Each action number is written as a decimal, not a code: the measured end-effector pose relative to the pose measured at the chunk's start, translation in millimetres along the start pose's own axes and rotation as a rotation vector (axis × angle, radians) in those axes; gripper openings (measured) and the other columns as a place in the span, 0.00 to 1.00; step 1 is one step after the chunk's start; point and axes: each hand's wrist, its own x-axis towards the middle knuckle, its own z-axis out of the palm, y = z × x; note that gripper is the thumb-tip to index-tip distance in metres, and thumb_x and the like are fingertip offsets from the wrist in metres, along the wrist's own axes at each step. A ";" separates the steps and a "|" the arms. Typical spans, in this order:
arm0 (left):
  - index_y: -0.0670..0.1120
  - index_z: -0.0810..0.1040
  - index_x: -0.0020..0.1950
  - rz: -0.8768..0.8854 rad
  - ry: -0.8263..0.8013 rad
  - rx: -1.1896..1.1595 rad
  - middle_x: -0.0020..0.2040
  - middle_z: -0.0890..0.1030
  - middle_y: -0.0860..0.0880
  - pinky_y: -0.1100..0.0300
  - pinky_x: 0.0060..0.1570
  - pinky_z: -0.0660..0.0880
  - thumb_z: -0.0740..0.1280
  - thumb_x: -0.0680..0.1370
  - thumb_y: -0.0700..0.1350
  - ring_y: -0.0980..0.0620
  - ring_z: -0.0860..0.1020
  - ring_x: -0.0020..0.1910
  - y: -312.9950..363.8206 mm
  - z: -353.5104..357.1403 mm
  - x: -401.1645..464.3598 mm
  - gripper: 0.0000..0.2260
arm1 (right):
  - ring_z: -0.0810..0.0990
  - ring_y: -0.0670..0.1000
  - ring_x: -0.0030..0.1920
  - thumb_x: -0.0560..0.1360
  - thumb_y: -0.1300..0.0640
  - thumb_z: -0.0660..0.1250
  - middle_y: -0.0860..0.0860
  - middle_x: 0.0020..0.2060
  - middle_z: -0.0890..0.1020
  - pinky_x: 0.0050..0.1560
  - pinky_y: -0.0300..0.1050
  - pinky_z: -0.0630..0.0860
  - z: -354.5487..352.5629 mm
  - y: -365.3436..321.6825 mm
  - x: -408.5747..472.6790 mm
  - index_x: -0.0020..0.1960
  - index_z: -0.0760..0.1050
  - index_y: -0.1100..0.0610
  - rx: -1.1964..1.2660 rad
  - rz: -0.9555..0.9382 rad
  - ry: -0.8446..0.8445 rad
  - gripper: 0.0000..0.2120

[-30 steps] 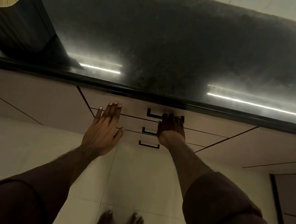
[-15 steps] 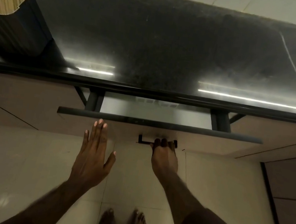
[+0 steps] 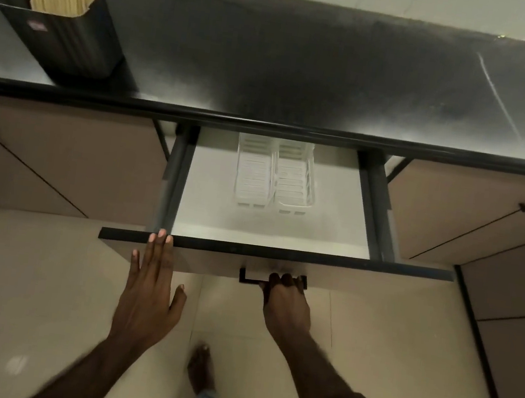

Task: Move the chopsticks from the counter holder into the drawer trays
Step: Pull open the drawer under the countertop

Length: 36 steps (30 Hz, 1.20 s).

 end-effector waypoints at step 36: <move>0.51 0.35 0.76 0.428 0.088 -0.183 0.77 0.34 0.51 0.57 0.71 0.27 0.46 0.81 0.60 0.54 0.31 0.76 -95.5 -209.0 60.7 0.30 | 0.81 0.50 0.52 0.79 0.43 0.63 0.51 0.55 0.84 0.51 0.42 0.73 -191.6 -252.5 -71.1 0.63 0.77 0.51 0.190 -0.015 0.377 0.18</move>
